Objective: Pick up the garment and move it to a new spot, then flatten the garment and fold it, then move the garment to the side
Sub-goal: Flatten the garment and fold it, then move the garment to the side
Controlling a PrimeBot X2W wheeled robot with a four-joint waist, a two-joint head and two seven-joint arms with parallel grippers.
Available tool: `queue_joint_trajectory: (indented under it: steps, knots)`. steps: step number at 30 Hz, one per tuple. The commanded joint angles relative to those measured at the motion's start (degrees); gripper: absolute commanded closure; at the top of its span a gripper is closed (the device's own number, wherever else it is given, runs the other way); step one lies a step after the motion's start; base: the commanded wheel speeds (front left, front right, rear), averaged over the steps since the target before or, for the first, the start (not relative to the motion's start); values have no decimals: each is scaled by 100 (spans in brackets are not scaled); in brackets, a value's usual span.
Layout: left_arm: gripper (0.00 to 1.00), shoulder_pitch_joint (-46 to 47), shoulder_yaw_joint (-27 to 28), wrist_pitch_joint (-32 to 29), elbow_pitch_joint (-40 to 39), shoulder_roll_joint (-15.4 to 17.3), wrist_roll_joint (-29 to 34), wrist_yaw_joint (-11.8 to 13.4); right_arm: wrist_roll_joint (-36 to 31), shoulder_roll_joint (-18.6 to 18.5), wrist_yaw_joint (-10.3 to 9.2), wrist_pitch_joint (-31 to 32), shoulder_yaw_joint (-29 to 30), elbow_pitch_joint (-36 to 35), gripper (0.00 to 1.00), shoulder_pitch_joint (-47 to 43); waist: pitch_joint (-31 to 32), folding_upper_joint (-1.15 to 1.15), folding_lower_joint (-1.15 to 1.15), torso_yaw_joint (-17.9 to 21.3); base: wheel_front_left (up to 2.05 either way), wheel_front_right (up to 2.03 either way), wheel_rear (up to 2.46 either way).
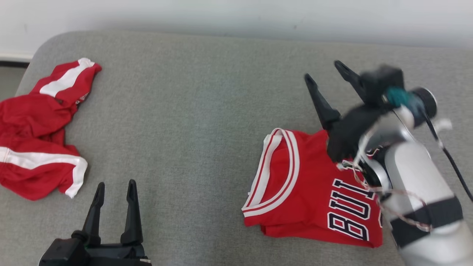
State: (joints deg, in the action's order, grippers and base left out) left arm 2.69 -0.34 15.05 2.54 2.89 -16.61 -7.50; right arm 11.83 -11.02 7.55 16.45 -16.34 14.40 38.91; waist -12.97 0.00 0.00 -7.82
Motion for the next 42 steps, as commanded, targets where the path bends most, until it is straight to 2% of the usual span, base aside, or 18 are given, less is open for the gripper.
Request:
queue_joint_trajectory:
  steps: [1,9,15,20,28,35,42]
  knots:
    - [0,-73,31,16,-23,0,61,6,-114,-28,-14,-245,71,-157,0,-205,178,0,0,153,0,0,0]
    - [0,-297,88,16,-35,0,108,6,-559,-43,-14,-1779,509,-677,0,-1617,537,0,0,344,0,0,0]
    - [0,-506,142,16,-130,-1,-15,16,-933,291,-14,-2717,1089,-814,0,-2740,860,0,0,404,0,0,0]
    - [0,-691,182,16,-124,-1,-66,43,-1044,547,-14,-2972,1504,-941,0,-3499,1071,0,0,534,0,0,0]
    - [0,-899,167,16,-231,-1,-195,85,-1067,705,-14,-3071,1866,-1065,0,-4187,1248,0,0,822,0,0,0]
    - [0,-985,172,16,-231,0,-95,71,-1026,705,-14,-3124,1862,-1056,0,-4390,1292,0,0,1100,0,0,0]
    - [0,-984,220,16,-39,0,-44,42,-967,687,-14,-3160,1914,-865,0,-4458,1337,0,0,1173,0,0,0]
